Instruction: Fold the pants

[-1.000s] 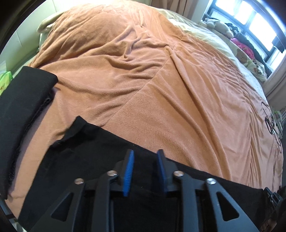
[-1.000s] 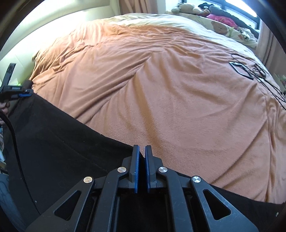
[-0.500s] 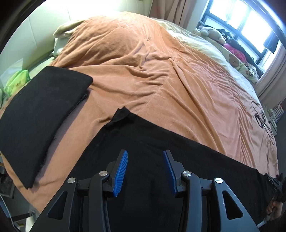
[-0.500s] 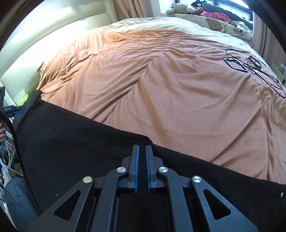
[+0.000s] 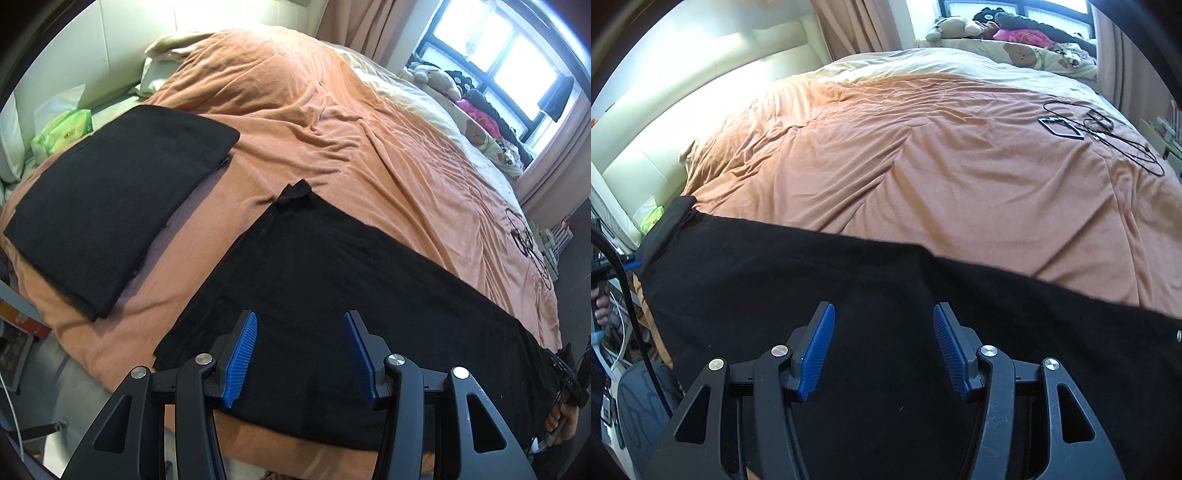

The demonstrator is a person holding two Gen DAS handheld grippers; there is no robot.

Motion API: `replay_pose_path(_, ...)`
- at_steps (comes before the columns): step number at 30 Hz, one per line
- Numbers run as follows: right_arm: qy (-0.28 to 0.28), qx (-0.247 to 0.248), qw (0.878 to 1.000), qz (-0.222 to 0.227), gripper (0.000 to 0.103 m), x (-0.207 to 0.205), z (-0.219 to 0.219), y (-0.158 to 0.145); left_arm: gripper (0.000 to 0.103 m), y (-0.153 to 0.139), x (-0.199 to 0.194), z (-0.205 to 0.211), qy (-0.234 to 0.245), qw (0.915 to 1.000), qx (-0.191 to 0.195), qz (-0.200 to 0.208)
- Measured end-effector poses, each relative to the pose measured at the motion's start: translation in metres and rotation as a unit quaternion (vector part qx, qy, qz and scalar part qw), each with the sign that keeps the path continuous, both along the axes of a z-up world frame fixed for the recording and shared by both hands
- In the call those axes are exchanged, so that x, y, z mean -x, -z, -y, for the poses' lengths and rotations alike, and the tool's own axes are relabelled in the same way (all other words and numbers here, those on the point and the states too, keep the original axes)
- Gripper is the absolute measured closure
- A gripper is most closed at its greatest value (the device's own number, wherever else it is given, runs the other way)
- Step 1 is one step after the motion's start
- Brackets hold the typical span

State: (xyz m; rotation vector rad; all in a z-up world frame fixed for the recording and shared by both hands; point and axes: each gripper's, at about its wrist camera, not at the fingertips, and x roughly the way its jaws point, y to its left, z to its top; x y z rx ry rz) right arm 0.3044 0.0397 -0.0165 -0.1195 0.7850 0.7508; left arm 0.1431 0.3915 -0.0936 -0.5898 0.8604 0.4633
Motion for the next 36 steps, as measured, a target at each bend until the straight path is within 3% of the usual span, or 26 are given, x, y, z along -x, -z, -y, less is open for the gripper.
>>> replay_pose_path(8,0.015,-0.002,1.0,0.005,0.049,0.037,0.008,0.006,0.051,0.018,0.037,0.001,-0.001,0.9998,0.019,0.012)
replay_pose_path(17,0.029,-0.008,1.0,-0.005,0.049,0.058,0.012,0.017,0.052,0.046,0.065,-0.009,-0.018,0.9971,0.068,0.028)
replay_pose_path(23,0.034,-0.017,0.999,-0.02,0.049,0.062,0.013,0.023,0.051,0.057,0.073,-0.007,-0.016,0.9961,0.08,0.031)
replay_pose_path(27,0.037,-0.014,0.999,-0.028,0.049,0.064,0.011,0.029,0.039,0.064,0.082,-0.008,-0.021,0.9951,0.089,0.038)
replay_pose_path(36,0.034,-0.023,0.999,-0.033,0.049,0.068,0.003,0.033,0.039,0.076,0.078,-0.028,-0.053,0.9879,0.115,0.089)
